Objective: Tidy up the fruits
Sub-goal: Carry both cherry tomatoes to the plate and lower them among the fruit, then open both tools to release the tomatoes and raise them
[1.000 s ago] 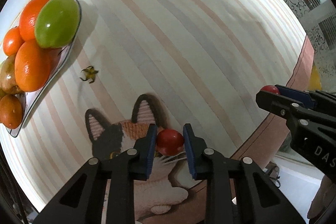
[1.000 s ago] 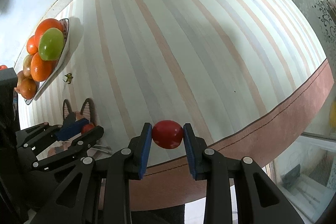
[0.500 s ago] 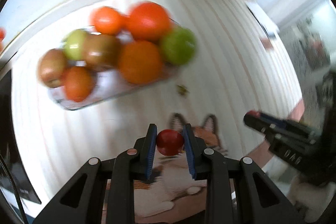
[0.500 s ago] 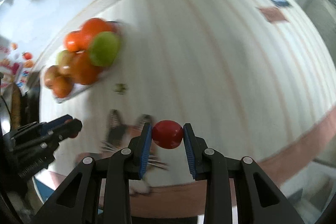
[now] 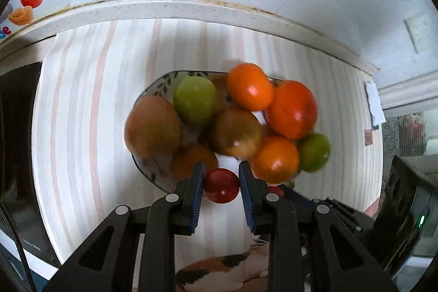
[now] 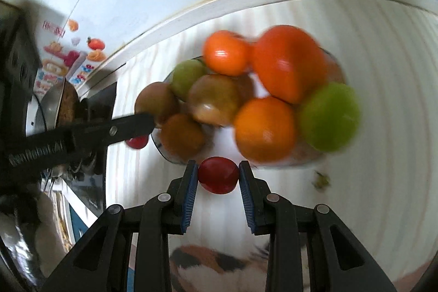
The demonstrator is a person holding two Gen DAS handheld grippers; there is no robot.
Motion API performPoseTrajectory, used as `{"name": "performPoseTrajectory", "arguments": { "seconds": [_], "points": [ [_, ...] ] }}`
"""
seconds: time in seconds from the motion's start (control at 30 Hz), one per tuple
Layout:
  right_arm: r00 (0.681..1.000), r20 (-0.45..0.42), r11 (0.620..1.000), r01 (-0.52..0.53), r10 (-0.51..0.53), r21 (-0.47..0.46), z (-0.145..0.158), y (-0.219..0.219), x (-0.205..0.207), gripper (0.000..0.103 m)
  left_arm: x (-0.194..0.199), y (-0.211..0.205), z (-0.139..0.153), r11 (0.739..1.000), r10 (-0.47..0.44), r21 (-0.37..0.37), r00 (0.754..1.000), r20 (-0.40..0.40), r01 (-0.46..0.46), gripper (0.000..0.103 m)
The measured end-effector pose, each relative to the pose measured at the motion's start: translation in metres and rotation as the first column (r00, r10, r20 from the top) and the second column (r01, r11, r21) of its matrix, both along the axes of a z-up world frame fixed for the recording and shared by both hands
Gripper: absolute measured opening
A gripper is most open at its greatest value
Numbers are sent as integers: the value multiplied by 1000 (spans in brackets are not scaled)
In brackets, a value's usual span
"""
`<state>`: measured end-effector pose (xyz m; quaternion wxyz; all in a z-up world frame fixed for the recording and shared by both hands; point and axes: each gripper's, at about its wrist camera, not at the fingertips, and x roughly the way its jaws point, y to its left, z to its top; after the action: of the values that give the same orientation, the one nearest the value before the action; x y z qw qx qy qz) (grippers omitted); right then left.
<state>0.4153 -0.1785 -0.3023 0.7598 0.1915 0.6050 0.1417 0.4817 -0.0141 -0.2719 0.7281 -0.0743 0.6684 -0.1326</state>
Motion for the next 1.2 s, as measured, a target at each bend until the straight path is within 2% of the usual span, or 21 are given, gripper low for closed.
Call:
{"name": "performPoseTrajectory", "arguments": {
  "seconds": [0.17, 0.5, 0.93, 1.0, 1.13, 1.2],
  "points": [
    [999, -21, 999, -40, 40, -4, -14, 26, 19, 33, 20, 4, -14, 1000, 5, -3, 999, -50, -6, 23],
    [997, -30, 995, -68, 66, -69, -27, 43, 28, 33, -8, 34, -22, 994, 107, -7, 993, -41, -107, 23],
    [995, -16, 982, -102, 100, -160, -33, 60, 33, 35, -5, 46, -48, 984, 180, 7, 983, -34, -180, 24],
    [995, -19, 981, -102, 100, -163, -33, 59, 34, 50, -3, 46, -47, 983, 183, 23, 983, -29, -183, 26],
    [994, -15, 985, -108, 107, -136, -30, 61, 33, 64, -2, 45, -42, 981, 190, 41, 982, -13, -189, 29],
    [994, -10, 985, -110, 109, -130, -26, 62, 32, 76, -2, 46, -40, 981, 191, 47, 982, -7, -190, 30]
  ]
}}
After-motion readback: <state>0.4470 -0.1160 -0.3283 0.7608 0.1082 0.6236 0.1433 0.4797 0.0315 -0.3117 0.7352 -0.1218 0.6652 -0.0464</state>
